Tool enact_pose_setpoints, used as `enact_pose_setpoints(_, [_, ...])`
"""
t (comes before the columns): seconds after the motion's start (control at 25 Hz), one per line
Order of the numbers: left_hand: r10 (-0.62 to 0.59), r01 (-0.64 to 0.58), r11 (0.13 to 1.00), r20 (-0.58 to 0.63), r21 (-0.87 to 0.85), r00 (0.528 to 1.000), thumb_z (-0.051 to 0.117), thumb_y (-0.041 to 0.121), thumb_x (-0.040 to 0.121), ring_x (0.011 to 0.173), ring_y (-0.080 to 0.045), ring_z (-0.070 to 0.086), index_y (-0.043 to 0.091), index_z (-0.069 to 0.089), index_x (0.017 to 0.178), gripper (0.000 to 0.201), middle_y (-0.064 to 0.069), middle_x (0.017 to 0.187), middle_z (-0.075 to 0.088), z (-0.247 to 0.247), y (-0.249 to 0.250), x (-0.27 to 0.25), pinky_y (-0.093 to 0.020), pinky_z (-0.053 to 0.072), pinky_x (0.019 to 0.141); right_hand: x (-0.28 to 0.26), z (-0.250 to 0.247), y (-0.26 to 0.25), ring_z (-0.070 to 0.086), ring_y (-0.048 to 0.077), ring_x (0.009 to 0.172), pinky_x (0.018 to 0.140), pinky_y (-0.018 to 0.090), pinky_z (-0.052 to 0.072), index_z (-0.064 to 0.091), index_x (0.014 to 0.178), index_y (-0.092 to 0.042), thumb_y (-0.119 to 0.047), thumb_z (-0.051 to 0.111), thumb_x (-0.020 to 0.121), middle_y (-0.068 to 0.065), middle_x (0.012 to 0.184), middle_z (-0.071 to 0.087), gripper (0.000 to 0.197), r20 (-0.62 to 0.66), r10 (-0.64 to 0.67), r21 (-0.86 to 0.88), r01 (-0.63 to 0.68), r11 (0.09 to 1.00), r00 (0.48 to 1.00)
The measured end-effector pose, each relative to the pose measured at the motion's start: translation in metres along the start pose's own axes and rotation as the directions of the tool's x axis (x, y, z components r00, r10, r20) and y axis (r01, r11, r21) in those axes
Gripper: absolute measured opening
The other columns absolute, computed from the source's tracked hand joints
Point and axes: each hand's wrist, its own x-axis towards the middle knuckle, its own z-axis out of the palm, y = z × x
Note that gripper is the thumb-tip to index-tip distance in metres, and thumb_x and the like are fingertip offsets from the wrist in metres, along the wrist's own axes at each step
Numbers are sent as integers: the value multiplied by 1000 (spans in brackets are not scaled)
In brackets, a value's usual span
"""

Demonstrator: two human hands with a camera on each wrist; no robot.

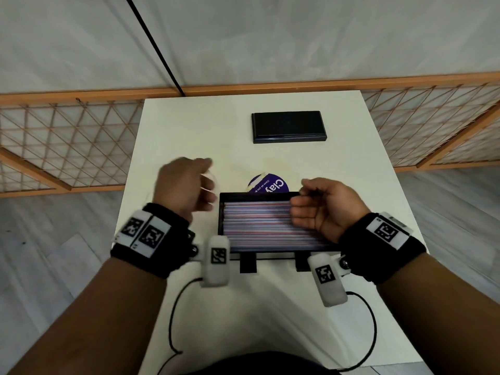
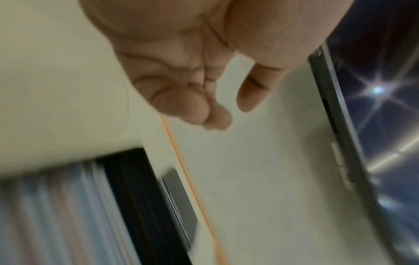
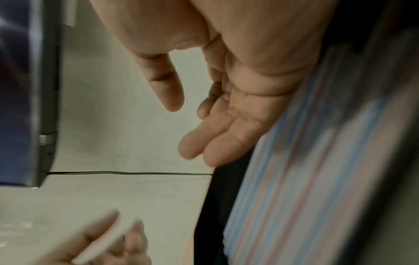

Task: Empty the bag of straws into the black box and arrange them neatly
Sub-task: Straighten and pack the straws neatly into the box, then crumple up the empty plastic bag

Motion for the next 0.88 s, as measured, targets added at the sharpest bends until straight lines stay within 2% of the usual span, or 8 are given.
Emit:
enact_pose_setpoints(0.08, [11,2,998,-206,64,978,63,19,88,43,-23,57,10,53,119,33,-15,72,63,-24,-13,24,-29,48,47,-7,-3,-11,60,19,45,50,30,56,54,73,-13,-26,55,93,7,61,63,24,-30,-85,17,86,996,996])
enact_pose_setpoints(0.2, [-233,265,947,-176,184,956,65,25,90,61,-31,65,29,24,149,72,-22,89,69,-39,-62,45,-35,50,57,-12,-5,-20,57,19,44,48,28,54,54,74,-12,-27,54,94,6,60,60,25,-59,-161,10,161,987,985])
enact_pose_setpoints(0.36, [-382,399,877,-115,268,917,69,28,92,67,-29,69,1,56,117,39,-18,94,71,-42,-117,57,-33,47,60,-15,-3,-15,54,23,46,50,32,53,55,77,-10,-22,58,93,11,65,60,19,-66,-214,-79,209,975,975])
enact_pose_setpoints(0.52, [-110,167,907,-166,387,980,57,36,93,82,-24,73,12,72,81,30,-1,81,77,-47,-96,63,-33,57,66,-24,5,-14,56,27,46,51,34,50,57,77,-6,-7,65,89,16,67,60,14,-88,-406,-229,378,897,910])
enact_pose_setpoints(0.64, [206,-142,957,-245,253,947,57,43,87,67,-17,65,14,71,65,39,2,71,77,-35,-41,33,-35,48,73,-41,18,-18,65,32,55,57,39,56,65,88,-13,-1,69,84,5,82,66,13,52,-685,-454,628,632,727])
enact_pose_setpoints(0.76, [399,-394,917,-99,66,912,60,33,93,68,-22,68,13,68,61,39,-14,70,74,-10,12,-11,-32,49,75,-55,40,-16,69,22,91,66,32,57,53,135,-30,5,63,82,-2,139,54,64,435,-757,-545,811,210,488])
enact_pose_setpoints(0.84, [390,-380,920,122,-94,913,58,27,96,69,-23,69,6,66,70,34,-13,70,70,5,31,-36,-31,54,72,-49,52,-14,59,26,118,81,34,58,26,153,-33,8,62,78,0,160,28,93,578,-684,-589,808,28,445])
enact_pose_setpoints(0.88, [325,-287,941,244,-179,914,58,24,96,70,-20,70,5,69,75,30,-9,73,72,11,33,-47,-29,55,69,-46,55,-13,55,28,122,89,35,56,20,155,-31,7,65,76,2,159,28,98,606,-657,-610,792,-22,449])
